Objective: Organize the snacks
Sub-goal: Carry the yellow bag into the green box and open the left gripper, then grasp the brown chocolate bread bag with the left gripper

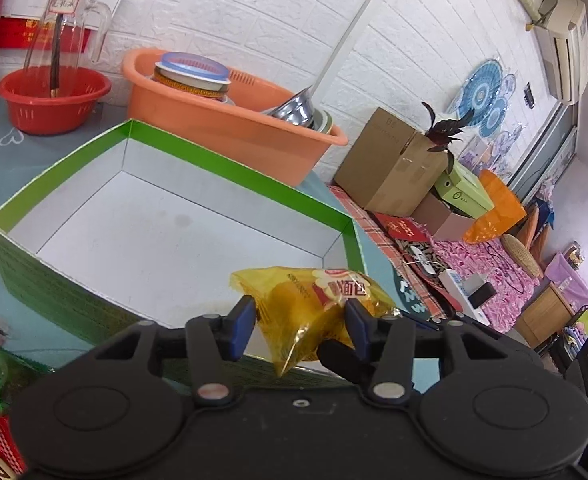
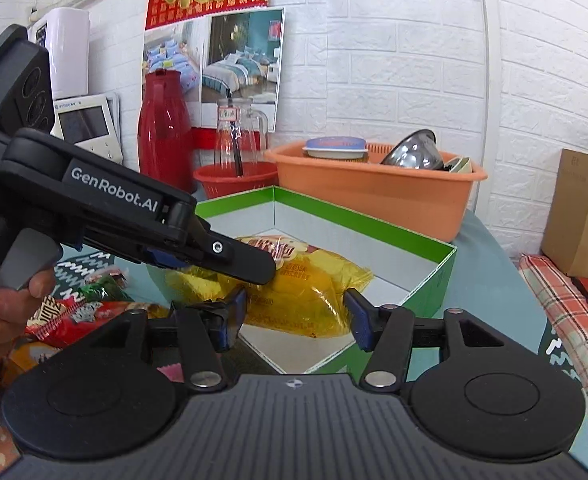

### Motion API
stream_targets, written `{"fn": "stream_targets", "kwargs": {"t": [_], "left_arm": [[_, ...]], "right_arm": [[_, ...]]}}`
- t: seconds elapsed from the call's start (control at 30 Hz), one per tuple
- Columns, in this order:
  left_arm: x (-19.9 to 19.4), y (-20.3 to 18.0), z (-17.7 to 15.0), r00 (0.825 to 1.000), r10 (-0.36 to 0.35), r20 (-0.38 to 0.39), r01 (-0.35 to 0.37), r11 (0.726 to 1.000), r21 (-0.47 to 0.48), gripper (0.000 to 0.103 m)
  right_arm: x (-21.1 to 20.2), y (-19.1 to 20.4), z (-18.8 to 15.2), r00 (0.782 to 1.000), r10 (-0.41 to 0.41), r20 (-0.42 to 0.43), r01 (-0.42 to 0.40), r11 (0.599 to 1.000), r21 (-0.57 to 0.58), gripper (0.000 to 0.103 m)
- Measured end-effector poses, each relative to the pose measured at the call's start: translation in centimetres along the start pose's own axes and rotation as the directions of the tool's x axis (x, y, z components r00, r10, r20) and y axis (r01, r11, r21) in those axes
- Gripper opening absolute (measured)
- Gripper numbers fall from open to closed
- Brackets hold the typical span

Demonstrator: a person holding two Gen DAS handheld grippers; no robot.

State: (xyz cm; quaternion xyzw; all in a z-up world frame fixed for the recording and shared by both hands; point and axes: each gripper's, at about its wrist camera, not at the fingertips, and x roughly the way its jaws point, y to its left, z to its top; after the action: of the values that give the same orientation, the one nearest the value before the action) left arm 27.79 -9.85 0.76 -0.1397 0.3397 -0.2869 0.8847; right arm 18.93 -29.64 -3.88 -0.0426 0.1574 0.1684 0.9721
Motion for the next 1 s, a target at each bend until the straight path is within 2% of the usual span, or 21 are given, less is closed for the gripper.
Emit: {"fn": "stream_targets", "kwargs": {"t": [0.03,0.07,0.1,0.27,0.47,0.63,0.77,0.9,1.0], "left_arm": [[-0.1,0.0,0.0,1.000,0.009,0.005,-0.009,1.000,0.000,0.075],[-0.3,0.0,-0.1,1.000,0.012,0.011,-0.012,1.000,0.000,0.103],[-0.7,-0.1,-0.1,1.000,0.019,0.024,-0.019,1.000,0.000,0.103],[-4.3,-1.9,-0.6,0.992,0.060,0.109,-0.065,0.997,0.042,0.103],[-9.6,-4.1,-2.7,0.986,0.085,0.147,-0.093,0.994,0.051,0.103],[-14.1,-5.2,-6.1,0.979,0.126,0.161,-0.139,0.987,0.074,0.103],[-17.0,-4.5,-9.2,0.974,0.161,0.162,-0.171,0.984,0.050,0.103],[-19.3,-3.1,-12.7,0.962,0.232,0.140,-0.238,0.971,0.028,0.103],[-20.5,-1.6,-14.9,0.952,0.290,0.100,-0.292,0.956,0.002,0.103]], "right_arm": [[0.1,0.1,-0.1,1.000,-0.007,-0.007,0.007,1.000,-0.007,0.096],[0.0,0.2,-0.1,1.000,-0.013,-0.004,0.013,1.000,-0.019,0.100],[-0.2,0.4,-0.1,1.000,-0.025,0.002,0.025,0.999,-0.037,0.103],[-3.2,1.2,1.1,0.998,-0.041,0.037,0.045,0.993,-0.110,0.103],[-8.6,2.3,1.7,0.993,-0.037,0.110,0.043,0.997,-0.056,0.103],[-12.4,4.5,0.1,0.992,0.010,0.130,-0.004,0.999,-0.043,0.103],[-14.0,6.0,-2.0,0.993,0.050,0.105,-0.051,0.999,-0.001,0.103],[-14.2,6.8,-3.9,0.983,0.169,0.071,-0.176,0.978,0.114,0.103],[-13.7,8.3,-5.2,0.974,0.223,0.046,-0.228,0.962,0.150,0.103]]}}
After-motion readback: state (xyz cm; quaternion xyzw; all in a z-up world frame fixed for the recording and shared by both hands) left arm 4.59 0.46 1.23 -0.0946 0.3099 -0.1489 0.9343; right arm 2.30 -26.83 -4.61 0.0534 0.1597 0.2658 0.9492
